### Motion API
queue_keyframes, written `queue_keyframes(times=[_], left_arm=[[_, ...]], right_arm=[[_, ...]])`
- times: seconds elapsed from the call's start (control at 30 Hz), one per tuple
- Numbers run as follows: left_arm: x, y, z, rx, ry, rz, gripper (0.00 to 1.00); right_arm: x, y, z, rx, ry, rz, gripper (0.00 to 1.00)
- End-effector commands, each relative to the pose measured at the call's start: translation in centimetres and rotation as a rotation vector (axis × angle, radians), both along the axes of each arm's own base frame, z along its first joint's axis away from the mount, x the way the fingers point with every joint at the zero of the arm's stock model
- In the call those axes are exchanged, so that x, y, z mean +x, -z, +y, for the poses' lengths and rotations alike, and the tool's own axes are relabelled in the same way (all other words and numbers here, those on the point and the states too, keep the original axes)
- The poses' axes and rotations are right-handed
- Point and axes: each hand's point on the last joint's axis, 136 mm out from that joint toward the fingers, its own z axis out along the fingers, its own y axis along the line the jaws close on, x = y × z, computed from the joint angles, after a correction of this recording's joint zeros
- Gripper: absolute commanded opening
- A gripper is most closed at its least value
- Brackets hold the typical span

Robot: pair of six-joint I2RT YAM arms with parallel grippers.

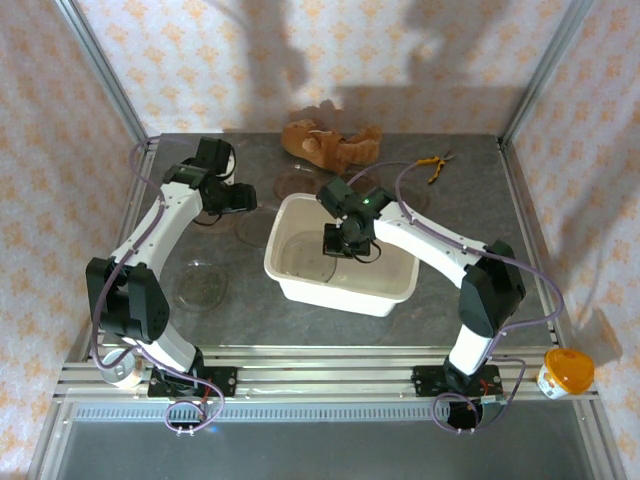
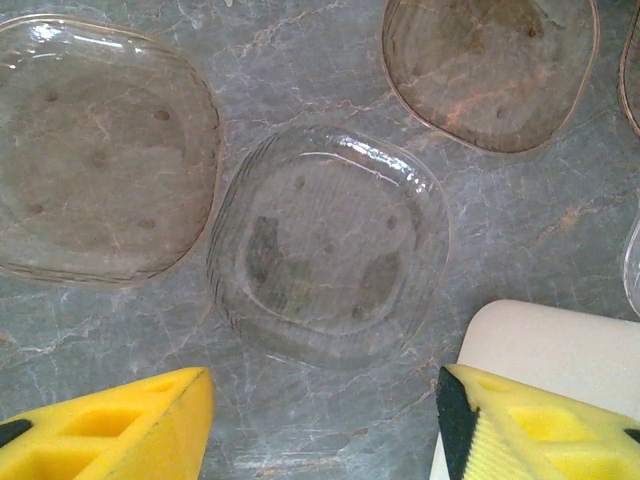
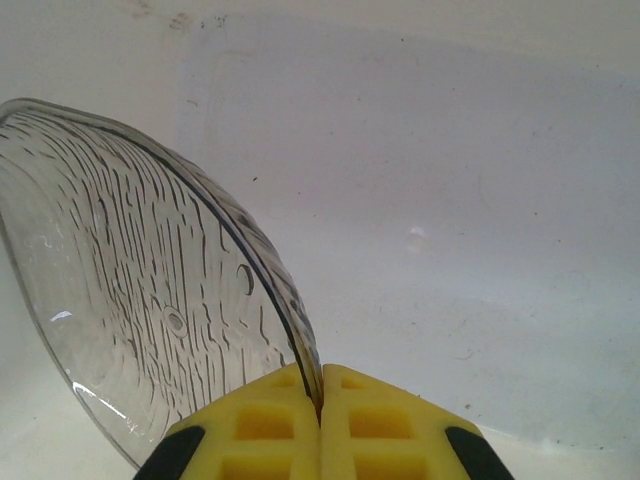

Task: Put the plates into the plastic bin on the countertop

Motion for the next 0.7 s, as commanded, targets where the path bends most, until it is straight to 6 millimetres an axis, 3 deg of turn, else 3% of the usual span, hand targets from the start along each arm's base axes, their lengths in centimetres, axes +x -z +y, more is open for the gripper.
queue_keyframes(times=[0.0,0.27,0.67], left_arm=[[1.2,-0.7,0.9,0.01,-0.031,-0.044,0.64],[1.5,-0.7,1.6,-0.003,-0.051,-0.052,0.65],[1.1,1.9,1.0,-0.032,-0.036,0.024,0.65]], right_arm=[[0.3,0.1,1.5,0.063,0.027,0.006,0.0],[0.4,2.0,2.5,0.074,0.029,0.046,0.0],[1.4,3.5,2.8,0.075,0.093,0.034,0.0]])
